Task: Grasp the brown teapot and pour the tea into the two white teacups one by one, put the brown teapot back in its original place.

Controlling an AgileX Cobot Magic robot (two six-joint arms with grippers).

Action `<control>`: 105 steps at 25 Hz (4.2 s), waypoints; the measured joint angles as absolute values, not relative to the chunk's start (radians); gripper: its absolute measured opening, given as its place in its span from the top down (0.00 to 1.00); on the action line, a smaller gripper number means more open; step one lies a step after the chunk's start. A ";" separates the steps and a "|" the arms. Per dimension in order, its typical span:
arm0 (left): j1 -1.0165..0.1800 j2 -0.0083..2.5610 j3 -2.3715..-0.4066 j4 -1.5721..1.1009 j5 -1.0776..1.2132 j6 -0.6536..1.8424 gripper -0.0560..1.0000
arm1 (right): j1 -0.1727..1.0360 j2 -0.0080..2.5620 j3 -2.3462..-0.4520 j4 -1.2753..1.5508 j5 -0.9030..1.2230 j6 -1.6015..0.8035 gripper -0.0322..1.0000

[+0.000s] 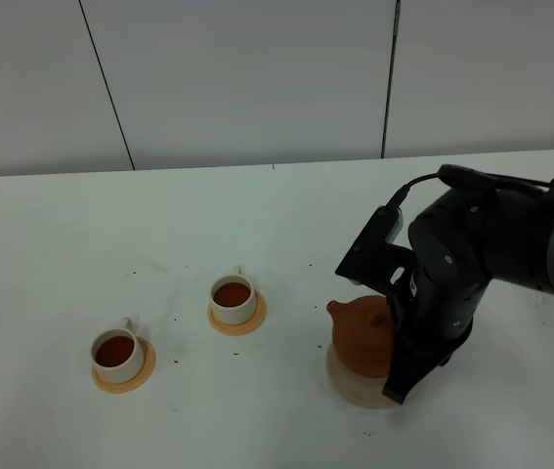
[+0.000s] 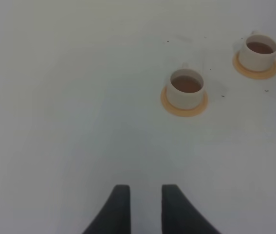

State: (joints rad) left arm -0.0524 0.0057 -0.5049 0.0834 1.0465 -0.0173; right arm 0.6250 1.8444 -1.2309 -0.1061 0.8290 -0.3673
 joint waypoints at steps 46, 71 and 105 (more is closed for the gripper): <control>-0.052 0.006 -0.505 0.083 1.047 -0.017 0.73 | 0.625 1.886 -1.158 -0.079 0.735 -0.301 0.64; -0.052 0.006 -0.505 0.083 1.047 -0.017 0.73 | 0.558 1.135 -0.921 -0.462 0.454 0.249 0.65; -0.052 0.006 -0.505 0.083 1.047 -0.017 0.73 | 0.353 0.053 -0.801 -0.615 1.209 0.365 0.74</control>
